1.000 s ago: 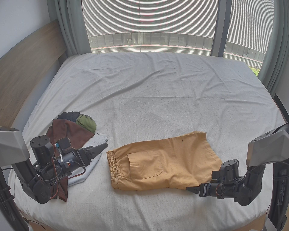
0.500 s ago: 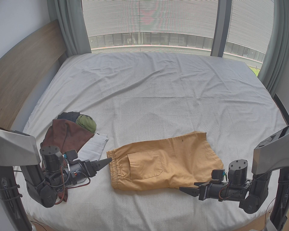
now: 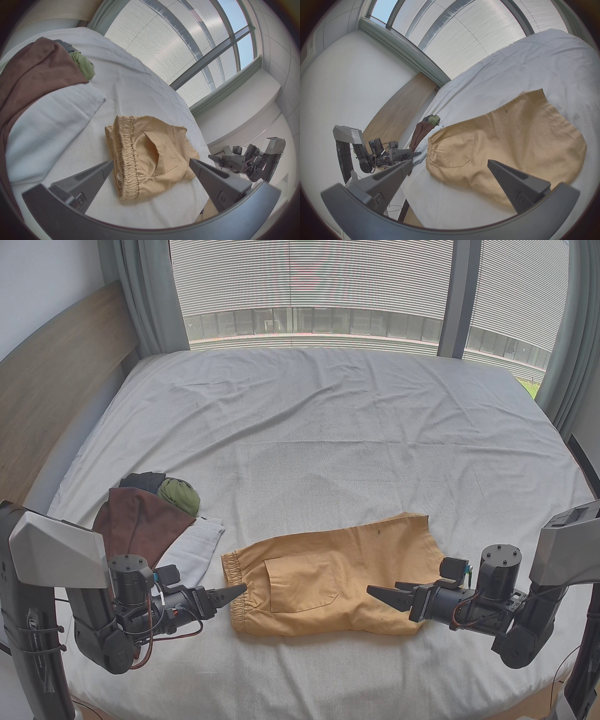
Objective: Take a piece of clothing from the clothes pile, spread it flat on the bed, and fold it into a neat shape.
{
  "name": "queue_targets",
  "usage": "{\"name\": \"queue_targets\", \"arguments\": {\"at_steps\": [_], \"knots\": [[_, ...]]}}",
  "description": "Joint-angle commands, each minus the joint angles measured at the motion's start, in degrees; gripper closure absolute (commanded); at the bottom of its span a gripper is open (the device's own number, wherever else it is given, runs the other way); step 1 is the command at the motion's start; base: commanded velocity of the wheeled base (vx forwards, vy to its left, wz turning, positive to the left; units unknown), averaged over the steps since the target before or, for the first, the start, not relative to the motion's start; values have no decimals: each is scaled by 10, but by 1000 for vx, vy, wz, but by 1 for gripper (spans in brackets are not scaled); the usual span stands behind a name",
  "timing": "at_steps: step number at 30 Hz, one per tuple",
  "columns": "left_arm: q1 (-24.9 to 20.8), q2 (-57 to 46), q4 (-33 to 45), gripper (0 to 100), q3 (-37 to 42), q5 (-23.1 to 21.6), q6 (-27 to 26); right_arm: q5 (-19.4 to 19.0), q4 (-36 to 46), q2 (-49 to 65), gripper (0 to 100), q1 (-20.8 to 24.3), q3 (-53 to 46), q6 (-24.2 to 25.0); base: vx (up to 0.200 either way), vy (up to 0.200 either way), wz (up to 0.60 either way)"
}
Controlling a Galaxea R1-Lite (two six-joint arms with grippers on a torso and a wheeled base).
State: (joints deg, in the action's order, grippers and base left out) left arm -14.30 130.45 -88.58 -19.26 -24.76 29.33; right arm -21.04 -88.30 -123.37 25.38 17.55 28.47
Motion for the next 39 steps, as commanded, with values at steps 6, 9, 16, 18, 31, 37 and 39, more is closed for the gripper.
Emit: {"name": "queue_targets", "arguments": {"at_steps": [6,9,16,18,31,37,39], "knots": [[-3,78,0,0,-29,6,-5,0,0,26,0,-16,4,-3,0,0,0],[-3,85,0,0,-47,12,-2,0,0,30,0,-22,3,-2,0,0,0],[-13,123,0,0,-74,15,-2,0,0,29,0,-22,1,-2,0,0,0],[-13,135,1,0,-81,18,-2,-1,0,28,0,-22,1,-2,0,0,0],[-18,169,0,0,-116,21,1,-1,0,25,0,-16,2,0,0,0,0],[-22,172,1,0,-142,22,11,-1,0,24,0,-16,3,0,0,0,0],[-24,174,2,0,-150,22,17,-1,0,24,0,-16,3,0,0,0,0]]}}
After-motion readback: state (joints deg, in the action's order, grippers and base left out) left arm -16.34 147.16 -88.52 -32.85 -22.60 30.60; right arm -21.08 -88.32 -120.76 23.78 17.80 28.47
